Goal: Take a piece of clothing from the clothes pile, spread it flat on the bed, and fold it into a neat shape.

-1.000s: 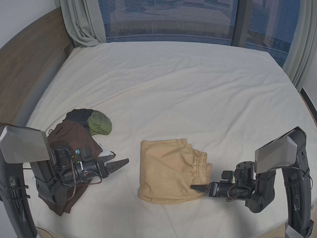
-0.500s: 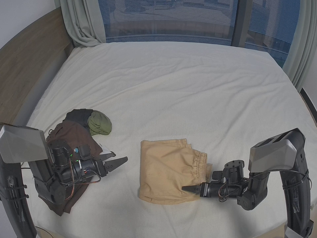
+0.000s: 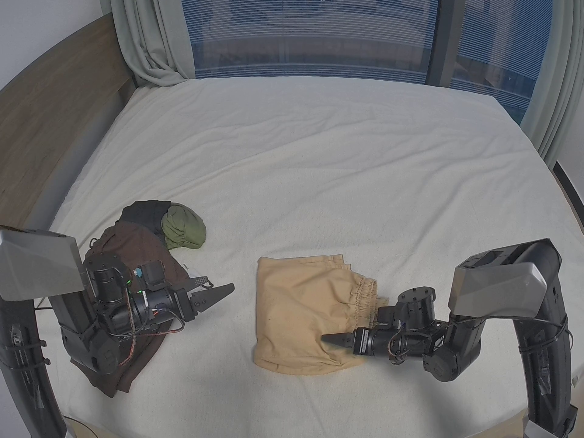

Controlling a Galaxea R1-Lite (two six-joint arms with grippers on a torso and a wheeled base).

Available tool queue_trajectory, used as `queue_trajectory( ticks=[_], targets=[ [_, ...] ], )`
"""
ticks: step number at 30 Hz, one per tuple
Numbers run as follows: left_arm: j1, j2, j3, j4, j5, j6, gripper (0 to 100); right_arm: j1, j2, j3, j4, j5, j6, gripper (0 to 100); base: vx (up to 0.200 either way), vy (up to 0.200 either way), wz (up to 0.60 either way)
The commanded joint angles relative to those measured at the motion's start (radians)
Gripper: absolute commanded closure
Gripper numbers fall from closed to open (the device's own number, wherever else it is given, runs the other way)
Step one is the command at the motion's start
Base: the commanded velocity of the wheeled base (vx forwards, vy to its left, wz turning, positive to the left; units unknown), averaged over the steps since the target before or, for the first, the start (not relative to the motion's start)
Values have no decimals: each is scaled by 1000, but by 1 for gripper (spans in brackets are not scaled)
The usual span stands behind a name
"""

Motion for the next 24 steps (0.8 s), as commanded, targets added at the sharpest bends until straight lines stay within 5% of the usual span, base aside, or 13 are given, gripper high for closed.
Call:
queue_trajectory(
  ticks=[1, 12, 24],
  targets=[
    [0, -1, -1, 0, 0, -1, 0, 2, 1, -4, -6, -1, 8, 100, 0, 0, 0],
    [8, 0, -2, 0, 0, 1, 0, 2, 4, -4, -17, -17, 11, 100, 0, 0, 0],
    [8, 0, -4, 0, 0, -3, 0, 19, -122, 47, -186, 18, 25, 100, 0, 0, 0]
  ],
)
